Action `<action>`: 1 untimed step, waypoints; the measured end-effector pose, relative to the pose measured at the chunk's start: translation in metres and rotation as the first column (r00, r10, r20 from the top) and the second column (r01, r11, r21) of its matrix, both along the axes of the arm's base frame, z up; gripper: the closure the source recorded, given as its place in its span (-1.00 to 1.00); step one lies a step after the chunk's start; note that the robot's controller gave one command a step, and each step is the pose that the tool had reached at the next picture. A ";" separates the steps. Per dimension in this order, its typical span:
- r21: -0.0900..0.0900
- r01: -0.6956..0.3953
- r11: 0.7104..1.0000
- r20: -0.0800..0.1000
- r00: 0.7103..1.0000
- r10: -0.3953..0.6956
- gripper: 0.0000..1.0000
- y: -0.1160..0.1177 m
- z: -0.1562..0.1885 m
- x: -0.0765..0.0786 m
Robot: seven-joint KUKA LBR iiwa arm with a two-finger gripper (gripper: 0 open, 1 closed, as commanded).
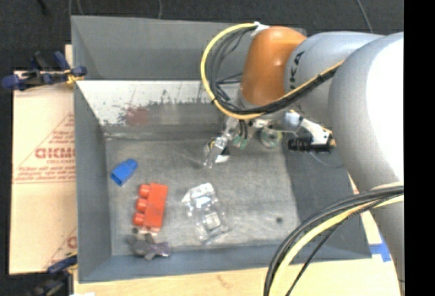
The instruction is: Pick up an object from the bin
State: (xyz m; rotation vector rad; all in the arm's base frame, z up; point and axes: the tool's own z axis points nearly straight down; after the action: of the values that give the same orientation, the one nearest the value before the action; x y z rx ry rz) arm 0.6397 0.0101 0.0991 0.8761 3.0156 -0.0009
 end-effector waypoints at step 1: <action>0.002 0.125 0.992 0.008 0.992 -0.125 -1.00 0.012 -0.009 -0.007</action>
Offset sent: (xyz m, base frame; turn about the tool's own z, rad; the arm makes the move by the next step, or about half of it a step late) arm -0.0095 0.0130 -0.0124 0.1284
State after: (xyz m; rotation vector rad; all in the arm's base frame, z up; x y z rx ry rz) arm 0.6331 0.0220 0.0898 1.0612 2.9473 0.0048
